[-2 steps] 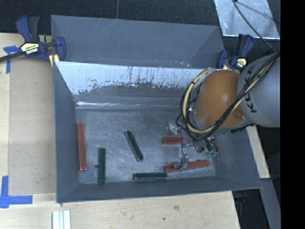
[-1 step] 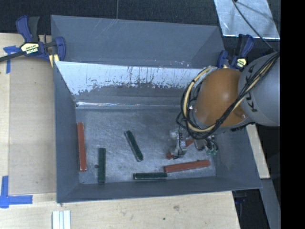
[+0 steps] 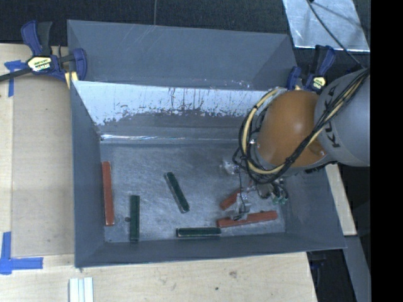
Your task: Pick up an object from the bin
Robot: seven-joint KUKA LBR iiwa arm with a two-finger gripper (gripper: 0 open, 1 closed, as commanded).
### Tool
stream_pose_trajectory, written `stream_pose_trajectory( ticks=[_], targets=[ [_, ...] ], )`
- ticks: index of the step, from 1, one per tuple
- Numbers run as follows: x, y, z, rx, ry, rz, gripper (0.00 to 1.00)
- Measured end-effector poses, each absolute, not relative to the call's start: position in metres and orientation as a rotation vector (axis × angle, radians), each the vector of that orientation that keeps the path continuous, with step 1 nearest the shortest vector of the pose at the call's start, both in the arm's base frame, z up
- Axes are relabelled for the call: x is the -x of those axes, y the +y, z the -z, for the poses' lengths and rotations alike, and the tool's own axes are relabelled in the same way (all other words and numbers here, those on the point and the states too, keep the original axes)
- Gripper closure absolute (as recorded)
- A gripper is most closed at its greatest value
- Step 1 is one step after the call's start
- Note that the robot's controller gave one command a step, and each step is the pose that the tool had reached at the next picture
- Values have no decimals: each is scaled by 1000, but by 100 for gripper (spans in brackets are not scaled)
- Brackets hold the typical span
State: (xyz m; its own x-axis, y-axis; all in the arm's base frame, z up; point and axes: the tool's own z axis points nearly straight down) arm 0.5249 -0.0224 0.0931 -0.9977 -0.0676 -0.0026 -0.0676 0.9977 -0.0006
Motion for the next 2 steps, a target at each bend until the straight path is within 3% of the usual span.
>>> stream_pose_trajectory(
  ticks=[1,2],
  targets=[
    [-493,-46,-69,154,3137,0,0],
    [-496,-45,-73,159,3134,1,100]
  ],
)
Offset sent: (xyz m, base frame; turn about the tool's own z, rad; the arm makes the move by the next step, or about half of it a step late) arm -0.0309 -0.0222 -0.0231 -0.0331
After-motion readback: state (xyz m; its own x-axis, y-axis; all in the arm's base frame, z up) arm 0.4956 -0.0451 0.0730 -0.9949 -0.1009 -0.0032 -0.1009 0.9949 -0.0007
